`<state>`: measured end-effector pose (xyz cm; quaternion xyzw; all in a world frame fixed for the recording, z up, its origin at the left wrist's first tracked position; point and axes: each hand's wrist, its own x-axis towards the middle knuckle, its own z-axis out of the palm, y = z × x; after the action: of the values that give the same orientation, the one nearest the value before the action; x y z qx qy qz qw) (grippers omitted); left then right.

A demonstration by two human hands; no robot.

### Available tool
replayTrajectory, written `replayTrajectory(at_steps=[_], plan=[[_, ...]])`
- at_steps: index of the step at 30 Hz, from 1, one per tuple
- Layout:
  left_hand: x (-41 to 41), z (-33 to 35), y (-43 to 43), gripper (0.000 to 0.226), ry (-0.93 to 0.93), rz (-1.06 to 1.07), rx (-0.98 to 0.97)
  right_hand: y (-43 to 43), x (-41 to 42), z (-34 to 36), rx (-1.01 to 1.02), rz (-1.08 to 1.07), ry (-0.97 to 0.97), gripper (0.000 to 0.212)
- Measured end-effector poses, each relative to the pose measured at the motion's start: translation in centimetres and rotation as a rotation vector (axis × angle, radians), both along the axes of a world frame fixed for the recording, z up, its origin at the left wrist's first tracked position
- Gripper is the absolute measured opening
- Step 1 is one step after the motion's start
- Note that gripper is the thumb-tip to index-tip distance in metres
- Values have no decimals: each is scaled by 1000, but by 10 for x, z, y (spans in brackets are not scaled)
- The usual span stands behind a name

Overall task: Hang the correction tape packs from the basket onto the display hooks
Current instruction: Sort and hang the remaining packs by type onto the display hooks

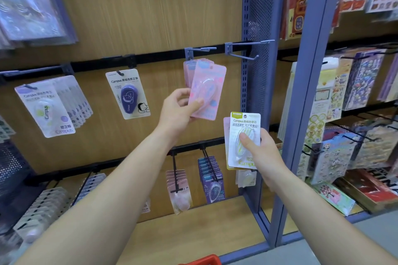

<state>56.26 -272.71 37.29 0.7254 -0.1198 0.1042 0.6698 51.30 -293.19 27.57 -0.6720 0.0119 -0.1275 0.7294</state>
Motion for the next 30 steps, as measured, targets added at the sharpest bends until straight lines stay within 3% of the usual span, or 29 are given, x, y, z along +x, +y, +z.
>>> replayTrajectory(at_steps=[10, 18, 30], plan=[[2, -4, -1, 25, 3, 114, -45, 2, -2, 3, -31, 23, -12, 24], [-3, -8, 3, 23, -25, 76, -2, 4, -5, 5, -21, 37, -16, 14], [5, 5, -4, 22, -42, 96, -60, 8, -4, 4, -26, 39, -21, 17]])
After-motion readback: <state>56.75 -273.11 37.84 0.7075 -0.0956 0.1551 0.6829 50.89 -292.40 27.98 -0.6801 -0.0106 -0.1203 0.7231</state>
